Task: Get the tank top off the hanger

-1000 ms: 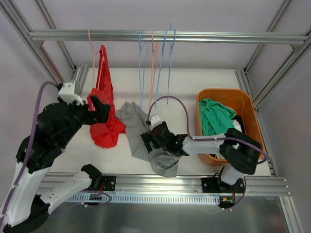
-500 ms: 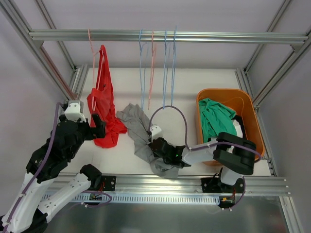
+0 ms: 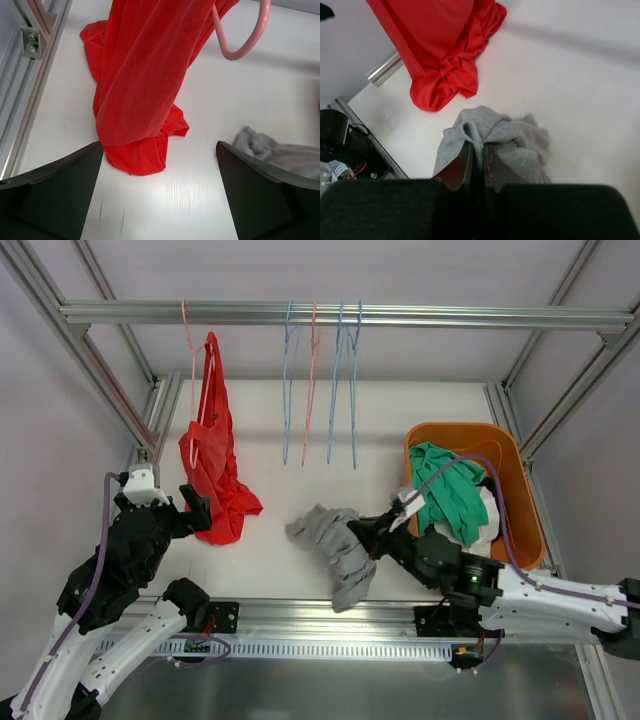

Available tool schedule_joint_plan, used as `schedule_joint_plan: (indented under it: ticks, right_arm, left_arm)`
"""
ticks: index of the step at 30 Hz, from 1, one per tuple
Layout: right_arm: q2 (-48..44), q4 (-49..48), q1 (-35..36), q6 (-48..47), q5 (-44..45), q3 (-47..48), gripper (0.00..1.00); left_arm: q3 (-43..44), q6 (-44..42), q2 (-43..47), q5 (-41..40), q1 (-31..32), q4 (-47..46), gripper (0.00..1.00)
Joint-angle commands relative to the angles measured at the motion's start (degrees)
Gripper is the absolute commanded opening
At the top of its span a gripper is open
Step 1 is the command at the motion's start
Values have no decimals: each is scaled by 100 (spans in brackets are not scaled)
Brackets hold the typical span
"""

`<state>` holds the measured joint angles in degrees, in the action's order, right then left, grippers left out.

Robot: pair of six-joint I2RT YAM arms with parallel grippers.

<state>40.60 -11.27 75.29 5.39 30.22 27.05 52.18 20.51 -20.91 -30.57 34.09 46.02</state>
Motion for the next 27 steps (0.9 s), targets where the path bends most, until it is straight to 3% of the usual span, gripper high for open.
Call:
schedule_joint_plan:
  ticks: [1,5,10,20,23,27]
  right_arm:
    - [-1163,1394,30,-371,529,186,0]
    - [-1861,2782,30,-732,941,1011,0]
    - [-1705,4376,30,-1004,1996,2601,0]
    - [-668,4783,30,-2865,3209,5474,0]
    - [-317,4765,30,-3567,3647,5959,0]
    - [-70,4765,12,-4054,3790,5786,0]
  left_arm:
    - [-50,-12,156,-99,10,-322,99]
    - [-121,-38,271,-81,19,-374,99]
    - [-138,-65,280,-72,10,-392,99]
    - [-165,-91,429,-55,19,-383,99]
    - [-156,-109,552,-37,10,-392,98]
    - [-147,-100,684,-20,10,-410,99]
